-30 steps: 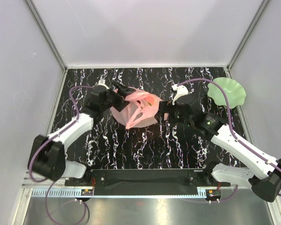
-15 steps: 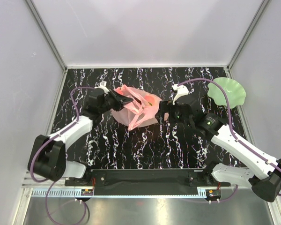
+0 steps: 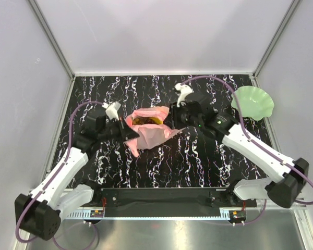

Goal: Untie the knot of the plastic bag and take out the fruit

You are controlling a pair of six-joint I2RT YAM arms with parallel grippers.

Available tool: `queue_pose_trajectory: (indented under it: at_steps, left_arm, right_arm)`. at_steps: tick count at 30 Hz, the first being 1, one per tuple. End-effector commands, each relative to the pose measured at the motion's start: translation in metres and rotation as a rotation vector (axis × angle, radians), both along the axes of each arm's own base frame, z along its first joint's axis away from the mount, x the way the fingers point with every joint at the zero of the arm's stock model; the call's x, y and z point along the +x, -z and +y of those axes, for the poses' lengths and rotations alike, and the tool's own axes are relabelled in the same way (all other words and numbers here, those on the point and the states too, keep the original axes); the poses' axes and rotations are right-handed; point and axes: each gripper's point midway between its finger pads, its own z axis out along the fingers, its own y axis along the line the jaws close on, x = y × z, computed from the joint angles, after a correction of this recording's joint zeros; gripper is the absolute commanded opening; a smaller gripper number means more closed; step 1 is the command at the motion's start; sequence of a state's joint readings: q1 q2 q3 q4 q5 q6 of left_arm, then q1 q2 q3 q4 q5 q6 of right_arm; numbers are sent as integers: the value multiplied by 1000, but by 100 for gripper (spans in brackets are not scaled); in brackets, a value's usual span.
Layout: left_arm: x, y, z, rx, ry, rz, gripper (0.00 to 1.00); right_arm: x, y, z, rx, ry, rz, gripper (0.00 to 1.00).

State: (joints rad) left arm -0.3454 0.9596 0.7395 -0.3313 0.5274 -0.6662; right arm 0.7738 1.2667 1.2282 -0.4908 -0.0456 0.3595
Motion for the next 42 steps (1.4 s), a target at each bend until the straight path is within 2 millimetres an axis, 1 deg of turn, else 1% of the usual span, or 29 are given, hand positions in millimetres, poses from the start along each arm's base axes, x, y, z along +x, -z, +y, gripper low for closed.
queue_pose_trajectory:
  at_steps: [1,2,3,5,7,8,9,11,12,14,15,16,17,18,19,20,21,23,24,26,29,30,33,36,38,39,40,41,42]
  left_arm:
    - [-30,25,11,95,96,32,0]
    - [-32,26,9,85,113,32,0]
    - [-39,31,7,70,141,51,0]
    - [-44,36,5,66,168,66,0]
    - [-52,44,4,56,192,86,0]
    - [-54,43,3,49,201,76,0]
    - [-59,45,2,35,218,82,0]
    - [-63,42,-2,14,239,67,0]
    - [-65,40,-3,8,244,59,0]
    - [-67,43,-3,6,238,69,0]
    - [-68,43,-3,2,240,74,0]
    - [-69,43,-5,-6,239,82,0]
    - [-68,44,-5,-10,236,78,0]
    - [-68,44,-5,-14,231,77,0]
    - [-68,43,-6,-22,224,76,0]
    - [-67,43,-7,-30,225,66,0]
    - [-66,43,-7,-30,218,64,0]
    - [-64,41,-8,-40,208,60,0]
    - [-63,41,-8,-44,207,58,0]
    - [-62,38,-9,-50,206,56,0]
    - [-63,35,-9,-51,211,51,0]
    - [-62,33,-9,-48,210,47,0]
    - [-65,32,-6,-34,207,41,0]
    - [-66,30,-3,-22,189,32,0]
    - [-65,26,1,-2,173,21,0]
    - [-63,26,3,11,157,12,0]
    - [-63,22,4,8,151,-4,2]
    - [-62,17,4,5,144,-19,12]
    - [-59,13,6,9,123,-35,27]
  right_arm:
    - [0,-41,42,124,-149,-36,14]
    - [5,-36,47,116,-146,-25,2]
    - [8,-46,51,126,-146,-44,0]
    - [14,-48,55,123,-139,-52,0]
    - [17,-64,61,142,-147,-72,0]
    - [18,-56,65,119,-154,-48,0]
    - [17,-68,71,132,-169,-63,0]
    - [19,-66,77,104,-184,-60,0]
    - [21,-83,81,122,-182,-90,1]
    - [20,-86,90,110,-202,-88,7]
    - [22,-100,93,115,-193,-111,7]
    - [17,-98,100,97,-201,-101,3]
    - [16,-73,104,29,-202,-40,0]
    - [13,-65,108,7,-201,-26,0]
    - [10,-51,110,-28,-204,0,0]
    - [-1,-39,120,-52,-224,15,0]
    - [-2,-20,118,-92,-202,28,0]
    - [-18,-8,129,-95,-207,43,0]
    - [-16,6,124,-136,-164,42,0]
    - [-19,20,122,-175,-111,48,0]
    - [-11,46,112,-245,0,38,0]
    - [-4,57,103,-284,55,24,0]
    - [4,85,93,-344,121,21,0]
    - [0,113,87,-389,129,56,0]
    - [-7,124,83,-383,126,85,0]
    - [-18,144,74,-406,109,125,0]
    - [-21,147,76,-383,98,134,0]
    - [-27,147,74,-365,86,145,0]
    - [-36,160,65,-382,77,178,0]
